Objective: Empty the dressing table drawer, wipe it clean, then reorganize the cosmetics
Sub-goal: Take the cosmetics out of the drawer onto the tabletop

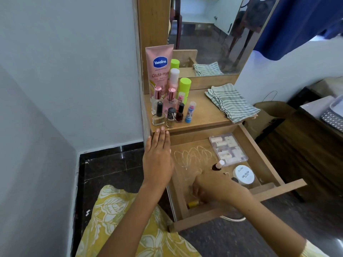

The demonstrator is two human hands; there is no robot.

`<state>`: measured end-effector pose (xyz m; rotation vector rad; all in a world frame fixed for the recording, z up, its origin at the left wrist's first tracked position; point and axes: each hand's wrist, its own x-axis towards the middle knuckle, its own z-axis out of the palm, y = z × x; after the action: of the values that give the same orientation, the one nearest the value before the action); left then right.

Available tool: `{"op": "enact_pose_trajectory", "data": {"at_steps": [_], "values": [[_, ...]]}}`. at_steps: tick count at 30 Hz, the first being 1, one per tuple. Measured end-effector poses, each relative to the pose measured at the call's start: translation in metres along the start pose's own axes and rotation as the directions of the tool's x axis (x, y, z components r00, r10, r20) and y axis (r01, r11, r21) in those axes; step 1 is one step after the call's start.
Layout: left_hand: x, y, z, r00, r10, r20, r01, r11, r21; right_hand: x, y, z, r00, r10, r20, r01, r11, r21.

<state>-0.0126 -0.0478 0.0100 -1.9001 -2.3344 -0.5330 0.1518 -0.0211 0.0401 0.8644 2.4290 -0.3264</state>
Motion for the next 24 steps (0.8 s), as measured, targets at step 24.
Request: {"op": "enact_pose_trajectory", "data": {"at_steps": [24], "values": [[0.0, 0.005, -0.005, 1.0, -0.011, -0.019, 0.011, 0.999, 0.033, 0.05, 0.011, -0.074, 0.314, 0.76, -0.569, 0.442, 0.413, 0.796]]}}
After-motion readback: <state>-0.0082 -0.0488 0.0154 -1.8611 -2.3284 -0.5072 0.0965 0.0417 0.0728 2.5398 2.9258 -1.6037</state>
